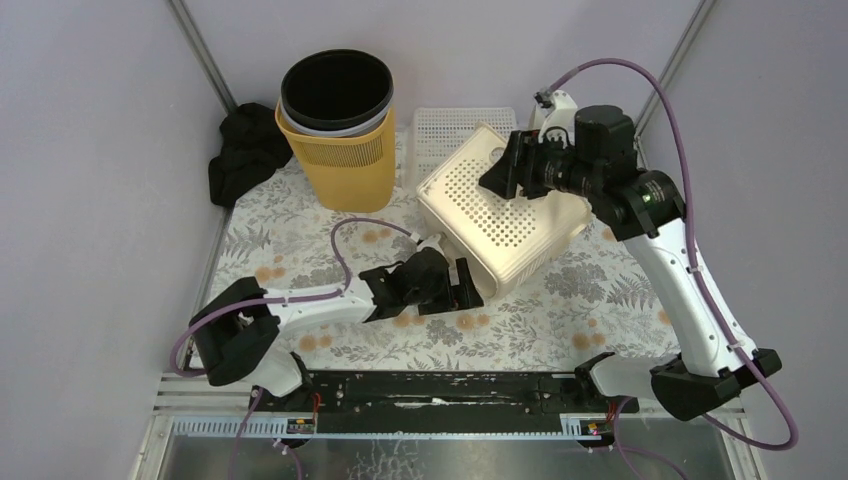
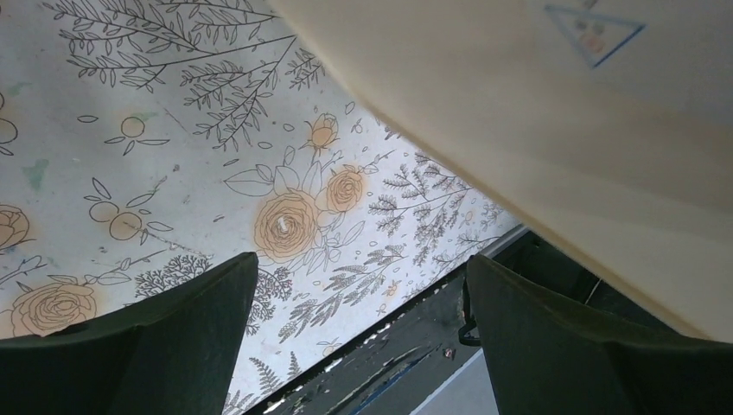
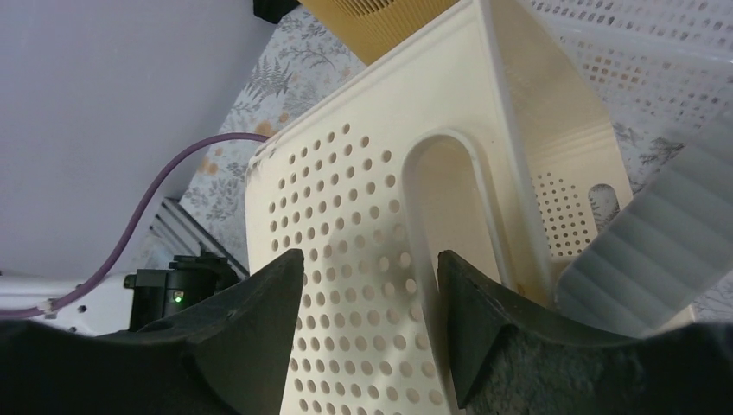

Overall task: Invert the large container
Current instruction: Adjust the container at the center of the board.

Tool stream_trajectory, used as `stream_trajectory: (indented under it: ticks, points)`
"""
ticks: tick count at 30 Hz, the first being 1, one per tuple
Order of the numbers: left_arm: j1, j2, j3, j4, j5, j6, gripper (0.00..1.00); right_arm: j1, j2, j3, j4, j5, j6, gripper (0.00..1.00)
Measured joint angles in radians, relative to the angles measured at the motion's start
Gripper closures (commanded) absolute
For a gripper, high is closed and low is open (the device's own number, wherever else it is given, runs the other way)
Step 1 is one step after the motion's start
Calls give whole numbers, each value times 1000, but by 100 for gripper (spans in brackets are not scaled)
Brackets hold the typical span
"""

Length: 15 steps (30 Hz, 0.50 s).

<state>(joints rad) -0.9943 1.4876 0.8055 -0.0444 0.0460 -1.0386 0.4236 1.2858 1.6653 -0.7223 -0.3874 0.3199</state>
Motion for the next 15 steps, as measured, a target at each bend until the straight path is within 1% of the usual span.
stream_trajectory:
  ticks: [4, 9, 12, 15]
  points:
    - [-5, 17, 0, -11, 0, -8, 2, 151, -4, 15, -10, 153, -42, 34]
    - [-6, 31, 0, -82, 3, -7, 0, 348, 17, 18, -39, 344, -119, 33]
    - [-8, 27, -5, -126, 3, 7, 0, 433, 30, 10, -32, 459, -130, 32]
    - [-14, -5, -44, -143, 3, 29, 0, 499, 27, -15, -20, 544, -130, 31]
